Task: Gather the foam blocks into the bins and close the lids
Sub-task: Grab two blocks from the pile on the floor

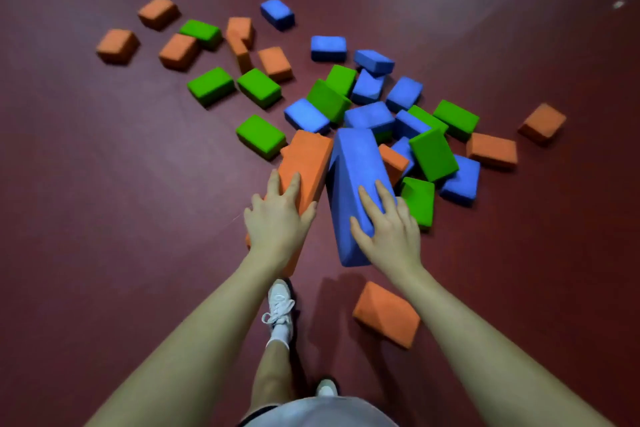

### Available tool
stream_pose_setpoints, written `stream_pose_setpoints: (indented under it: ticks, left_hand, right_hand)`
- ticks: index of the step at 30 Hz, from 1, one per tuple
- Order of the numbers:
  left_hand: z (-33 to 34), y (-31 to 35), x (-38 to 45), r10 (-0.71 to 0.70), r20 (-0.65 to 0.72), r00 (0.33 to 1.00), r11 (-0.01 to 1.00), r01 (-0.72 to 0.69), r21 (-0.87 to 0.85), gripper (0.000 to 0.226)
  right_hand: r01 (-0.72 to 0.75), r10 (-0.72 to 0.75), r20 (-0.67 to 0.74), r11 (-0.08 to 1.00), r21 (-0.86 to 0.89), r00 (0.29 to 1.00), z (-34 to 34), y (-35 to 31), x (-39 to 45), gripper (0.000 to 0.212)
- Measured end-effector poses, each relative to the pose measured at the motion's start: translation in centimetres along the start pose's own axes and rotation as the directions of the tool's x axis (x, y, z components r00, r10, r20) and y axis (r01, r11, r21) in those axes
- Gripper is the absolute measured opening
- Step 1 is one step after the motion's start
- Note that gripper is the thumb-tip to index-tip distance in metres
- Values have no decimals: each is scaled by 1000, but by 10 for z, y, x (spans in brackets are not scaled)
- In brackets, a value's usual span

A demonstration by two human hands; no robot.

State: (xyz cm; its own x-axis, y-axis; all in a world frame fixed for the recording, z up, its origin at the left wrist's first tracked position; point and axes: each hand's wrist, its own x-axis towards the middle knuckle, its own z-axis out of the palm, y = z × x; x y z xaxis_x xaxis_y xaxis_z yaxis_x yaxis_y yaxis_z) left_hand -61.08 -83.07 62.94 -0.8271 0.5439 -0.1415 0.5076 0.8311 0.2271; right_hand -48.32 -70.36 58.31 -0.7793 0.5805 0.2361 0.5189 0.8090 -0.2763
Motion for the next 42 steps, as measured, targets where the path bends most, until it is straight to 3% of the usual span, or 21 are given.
stream_pose_setpoints:
  ticks: [5,10,15,20,27,36,42]
  left_hand:
    - [-28,-83,-70,-249,-43,967,968,249,-7,62]
    - [-57,-171,-143,-508,-100,855,861,503,-75,62]
    - [-79,-280,-235,-722,-142,677,692,704,-159,62]
    - [-94,-404,-356,-869,-168,465,494,840,-226,61]
    - [-118,-560,-513,-963,-183,199,243,932,-269,62]
    - [-132,-686,-654,-971,-168,-168,-90,914,-395,62]
    - [-149,-783,-706,-936,-135,-325,-231,858,-459,61]
  right_hand:
    - [256,-264,90,963,88,960,3,-83,-22,51]
    - [495,-512,133,858,140,849,7,-193,-46,52]
    - [701,-734,143,678,221,664,23,-325,-95,52]
    - [841,-903,104,427,333,418,48,-471,-179,51]
    - [875,-981,3,176,451,196,66,-678,-323,50]
    - [842,-986,-84,-166,514,-143,82,-865,-445,51]
    - [786,-946,-150,-323,527,-289,102,-993,-499,51]
